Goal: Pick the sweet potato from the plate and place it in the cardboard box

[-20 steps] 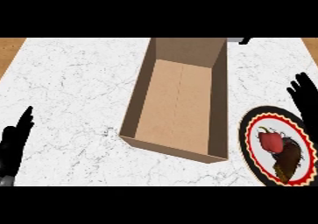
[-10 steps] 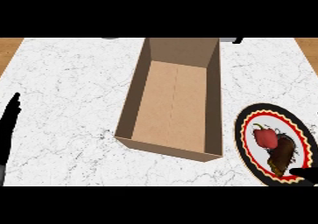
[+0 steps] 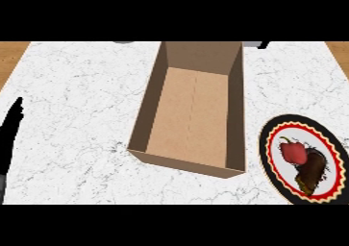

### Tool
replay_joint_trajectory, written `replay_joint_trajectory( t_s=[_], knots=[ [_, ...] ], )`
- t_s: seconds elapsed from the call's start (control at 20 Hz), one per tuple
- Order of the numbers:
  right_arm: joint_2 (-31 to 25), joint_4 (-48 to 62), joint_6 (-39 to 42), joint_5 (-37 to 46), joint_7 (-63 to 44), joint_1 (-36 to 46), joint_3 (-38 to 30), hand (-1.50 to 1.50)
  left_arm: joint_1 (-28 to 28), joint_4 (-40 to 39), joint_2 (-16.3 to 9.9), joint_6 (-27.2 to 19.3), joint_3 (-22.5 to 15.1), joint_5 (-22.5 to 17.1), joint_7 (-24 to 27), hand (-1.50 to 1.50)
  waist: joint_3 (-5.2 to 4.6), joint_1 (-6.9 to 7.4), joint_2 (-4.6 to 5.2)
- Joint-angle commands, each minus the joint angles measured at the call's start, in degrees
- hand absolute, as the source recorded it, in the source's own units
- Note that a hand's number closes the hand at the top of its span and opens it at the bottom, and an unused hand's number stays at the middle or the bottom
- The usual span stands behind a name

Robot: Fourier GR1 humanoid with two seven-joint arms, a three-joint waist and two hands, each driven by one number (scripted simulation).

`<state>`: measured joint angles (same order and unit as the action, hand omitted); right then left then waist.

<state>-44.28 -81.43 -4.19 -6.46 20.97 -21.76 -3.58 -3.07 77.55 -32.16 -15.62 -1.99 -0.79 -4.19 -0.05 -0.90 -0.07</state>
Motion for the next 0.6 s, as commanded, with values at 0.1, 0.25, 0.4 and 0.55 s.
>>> replay_joint_trajectory(
  t_s=[0.1,0.25,0.4,0.55],
  knots=[
    [-12.86,-0.12,4.74,9.07,-7.67,-0.61,1.73,-1.50,-0.55,-0.51,0.81,0.18,0.04,0.62,1.55,0.00,-0.11,1.32,0.25],
    [-15.72,-3.35,10.34,9.73,-15.26,3.34,4.48,-1.50,-1.59,-1.45,2.06,0.21,-0.44,1.10,0.92,0.00,-0.07,1.67,0.28],
    [-16.70,-6.02,15.34,10.49,-23.27,7.43,8.05,-1.50,-5.50,-3.92,3.19,0.33,-0.94,2.11,1.04,0.00,-0.06,1.49,0.42],
    [-16.65,-6.08,19.44,13.40,-30.12,11.28,13.27,-1.50,-3.85,-2.42,2.63,0.08,-0.89,2.92,1.32,0.00,-0.01,2.72,0.51]
  ],
)
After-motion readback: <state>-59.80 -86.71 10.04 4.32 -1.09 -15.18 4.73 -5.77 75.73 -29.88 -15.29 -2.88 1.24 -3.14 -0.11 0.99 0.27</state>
